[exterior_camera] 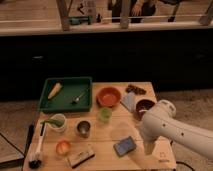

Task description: Place sponge in plastic cup

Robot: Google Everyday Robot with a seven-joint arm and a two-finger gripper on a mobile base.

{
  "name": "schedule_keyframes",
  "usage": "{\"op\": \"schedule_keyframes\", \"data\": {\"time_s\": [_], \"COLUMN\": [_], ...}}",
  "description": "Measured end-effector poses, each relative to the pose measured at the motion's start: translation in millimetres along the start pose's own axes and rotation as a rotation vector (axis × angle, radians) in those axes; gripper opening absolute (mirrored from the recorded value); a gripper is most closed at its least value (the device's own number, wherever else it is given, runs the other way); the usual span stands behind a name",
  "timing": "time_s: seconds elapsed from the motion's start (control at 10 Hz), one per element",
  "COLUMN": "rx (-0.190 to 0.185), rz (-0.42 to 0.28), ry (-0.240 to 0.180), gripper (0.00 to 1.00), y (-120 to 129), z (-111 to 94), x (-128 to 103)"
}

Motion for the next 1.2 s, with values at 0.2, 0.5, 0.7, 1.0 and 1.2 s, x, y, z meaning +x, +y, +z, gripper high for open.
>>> {"op": "schedule_keyframes", "data": {"time_s": [0.2, 0.5, 0.7, 1.0, 1.2], "rx": [0.002, 0.002, 0.001, -0.007, -0.011], "rz": [-0.013, -0.013, -0.015, -0.037, -0.044], "ry": [-0.014, -0.031, -0.040, -0.047, -0.051], "gripper": [0.80, 0.80, 0.80, 0.80, 0.80], "y": [3, 6, 7, 8, 9], "z": [8, 22, 30, 42, 51], "x": [-8, -14, -16, -23, -25]}}
